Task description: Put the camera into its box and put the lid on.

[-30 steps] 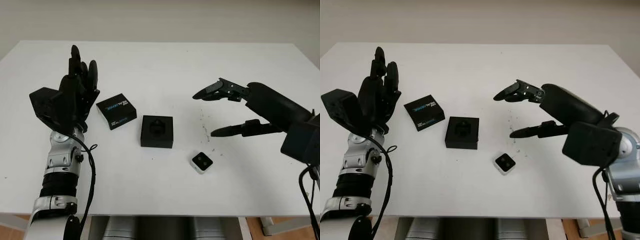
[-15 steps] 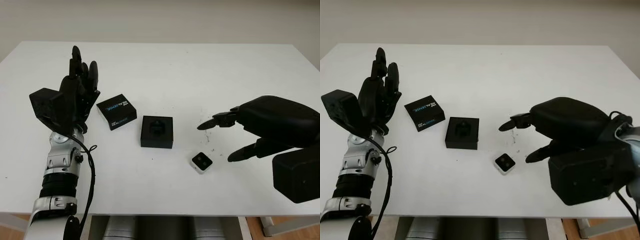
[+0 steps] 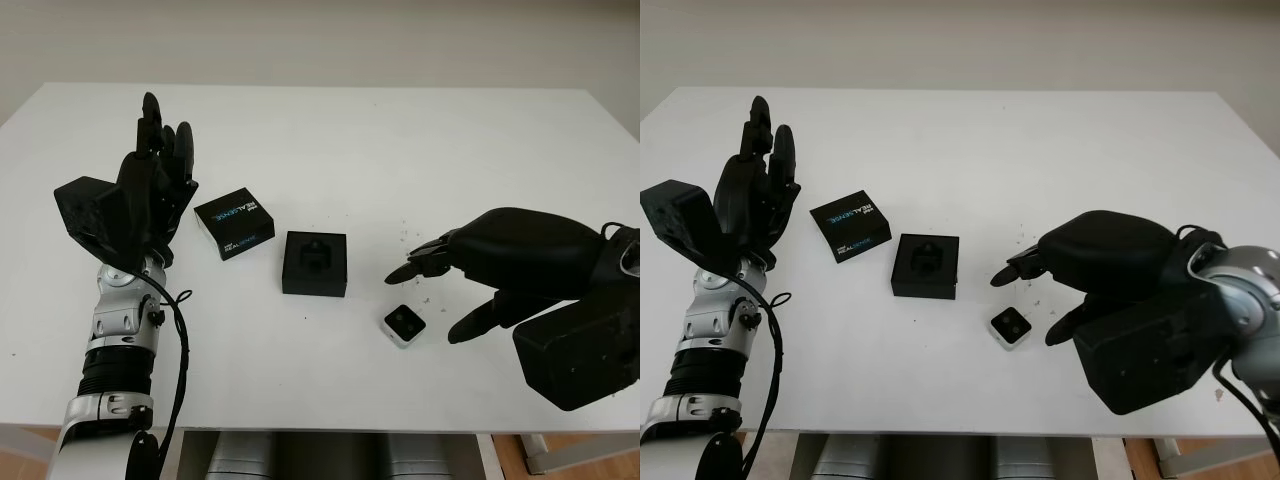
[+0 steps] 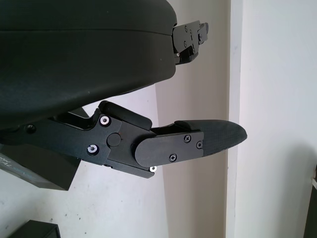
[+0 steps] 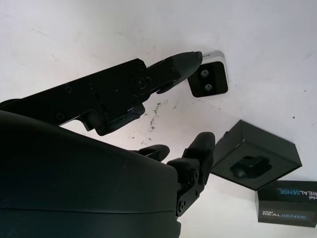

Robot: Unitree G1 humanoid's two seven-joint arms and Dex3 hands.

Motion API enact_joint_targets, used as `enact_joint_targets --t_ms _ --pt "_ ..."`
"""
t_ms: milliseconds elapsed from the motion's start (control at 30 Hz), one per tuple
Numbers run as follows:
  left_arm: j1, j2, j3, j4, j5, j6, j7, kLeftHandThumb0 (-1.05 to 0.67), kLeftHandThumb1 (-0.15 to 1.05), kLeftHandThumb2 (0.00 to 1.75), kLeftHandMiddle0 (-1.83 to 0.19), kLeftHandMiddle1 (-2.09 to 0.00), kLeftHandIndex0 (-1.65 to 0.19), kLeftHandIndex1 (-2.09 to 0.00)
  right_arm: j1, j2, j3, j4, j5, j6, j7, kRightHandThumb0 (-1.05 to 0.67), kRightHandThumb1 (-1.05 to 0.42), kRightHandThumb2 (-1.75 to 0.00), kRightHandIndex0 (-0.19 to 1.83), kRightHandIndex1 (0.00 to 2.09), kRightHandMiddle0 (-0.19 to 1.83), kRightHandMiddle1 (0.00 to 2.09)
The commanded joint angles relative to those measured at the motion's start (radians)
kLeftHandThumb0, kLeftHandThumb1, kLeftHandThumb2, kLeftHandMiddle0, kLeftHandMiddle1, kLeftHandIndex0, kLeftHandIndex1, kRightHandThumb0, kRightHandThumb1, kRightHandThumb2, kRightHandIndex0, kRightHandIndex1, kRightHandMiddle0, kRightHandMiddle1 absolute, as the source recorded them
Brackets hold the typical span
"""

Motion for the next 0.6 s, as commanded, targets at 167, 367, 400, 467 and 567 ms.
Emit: enact_joint_targets --t_ms 167,367,400,467,567 --pt "-0.003 0.006 0.001 -0.018 -0.003 0.007 -0.002 -0.67 1.05 0.55 0.19 0.00 0.19 0.00 0.008 0.018 0.020 0.065 -0.088 -0.141 -0.120 -0.60 -0.89 -0.05 0.35 0.07 0.05 1.05" --pt "-0.003 0.007 -0.001 -0.024 0.001 0.017 0.000 -0.67 1.05 0.55 0.19 0.00 0.19 0.00 0.014 0.032 0.025 0.086 -0.088 -0.143 -0.130 -0.59 -0.89 -0.05 0.35 0.07 0.05 1.08" --pt "-0.004 0.006 -0.001 -0.024 0.000 0.017 0.001 -0.67 1.05 0.55 0.19 0.00 0.19 0.00 0.016 0.033 0.024 0.087 -0.082 -0.139 -0.126 -0.57 -0.90 -0.05 0.34 0.06 0.04 1.08" --pt "-0.006 0.002 0.003 -0.023 -0.005 0.012 0.001 -0.67 1.05 0.54 0.19 0.00 0.19 0.00 0.021 0.030 0.024 0.089 -0.082 -0.140 -0.122 -0.56 -0.90 -0.06 0.34 0.06 0.04 1.09" --pt "-0.008 0.002 0.003 -0.022 -0.006 0.013 0.002 -0.67 1.05 0.53 0.19 0.00 0.19 0.00 0.029 0.029 0.022 0.098 -0.087 -0.160 -0.133 -0.56 -0.91 -0.06 0.34 0.06 0.04 1.10"
